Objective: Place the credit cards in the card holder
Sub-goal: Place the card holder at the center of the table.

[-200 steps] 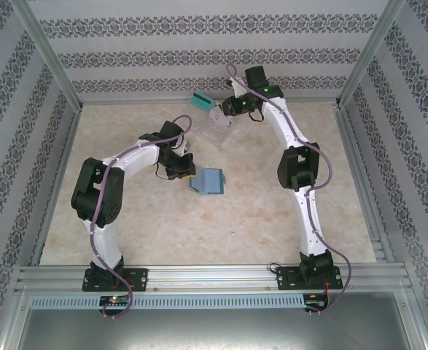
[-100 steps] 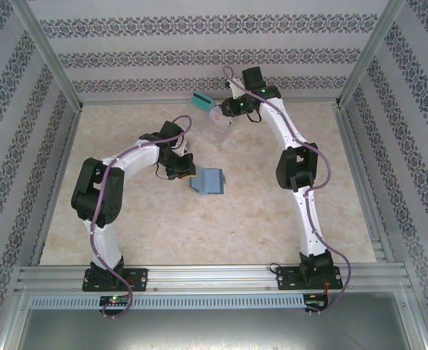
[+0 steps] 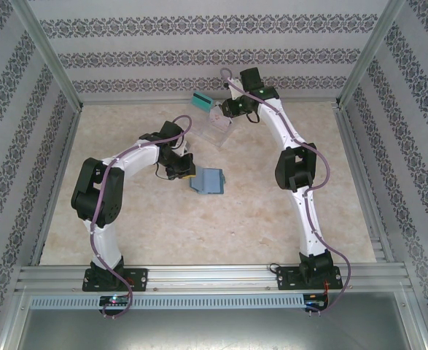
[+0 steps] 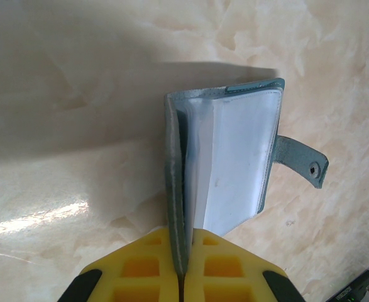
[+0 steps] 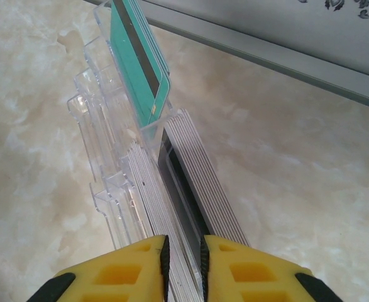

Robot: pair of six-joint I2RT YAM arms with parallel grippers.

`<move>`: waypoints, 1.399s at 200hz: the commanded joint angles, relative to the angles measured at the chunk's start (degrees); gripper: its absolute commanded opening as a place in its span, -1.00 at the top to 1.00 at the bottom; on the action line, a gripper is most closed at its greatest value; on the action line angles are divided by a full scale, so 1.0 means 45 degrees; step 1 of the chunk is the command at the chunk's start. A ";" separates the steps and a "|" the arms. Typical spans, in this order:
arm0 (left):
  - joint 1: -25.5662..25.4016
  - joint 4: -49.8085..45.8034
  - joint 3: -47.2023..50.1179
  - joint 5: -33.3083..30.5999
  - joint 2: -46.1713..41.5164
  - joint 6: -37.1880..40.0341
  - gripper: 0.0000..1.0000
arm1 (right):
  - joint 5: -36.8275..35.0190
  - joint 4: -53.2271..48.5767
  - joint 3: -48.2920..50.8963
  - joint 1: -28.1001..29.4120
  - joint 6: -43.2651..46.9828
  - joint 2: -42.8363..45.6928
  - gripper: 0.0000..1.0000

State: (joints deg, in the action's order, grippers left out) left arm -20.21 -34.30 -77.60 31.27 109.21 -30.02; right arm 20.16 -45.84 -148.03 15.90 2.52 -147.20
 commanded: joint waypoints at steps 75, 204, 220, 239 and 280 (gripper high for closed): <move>-0.0155 -0.0221 0.0038 0.0103 -0.0089 0.0011 1.00 | -0.0737 -0.0285 -0.0122 0.0387 0.0356 -0.0597 0.52; -0.0153 -0.0184 0.0066 0.0112 -0.0131 0.0011 1.00 | -0.3163 0.0559 0.1245 0.1018 0.1073 0.0419 0.60; -0.0143 -0.0174 0.0077 0.0100 -0.0148 0.0011 1.00 | -0.3061 0.0503 0.1215 0.1035 0.1088 0.0406 0.65; -0.0153 -0.0190 0.0077 0.0085 -0.0152 0.0012 1.00 | -0.2834 0.0481 0.1215 0.1009 0.1119 0.0444 0.74; -0.0153 -0.0211 -0.0010 0.0095 -0.0115 0.0014 1.00 | -0.2169 0.0461 0.1236 0.0979 0.1100 0.0595 0.93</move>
State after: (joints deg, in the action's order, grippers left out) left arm -20.21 -34.30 -77.58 31.27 109.21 -30.02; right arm 7.81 -40.91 -143.70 19.77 7.49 -145.73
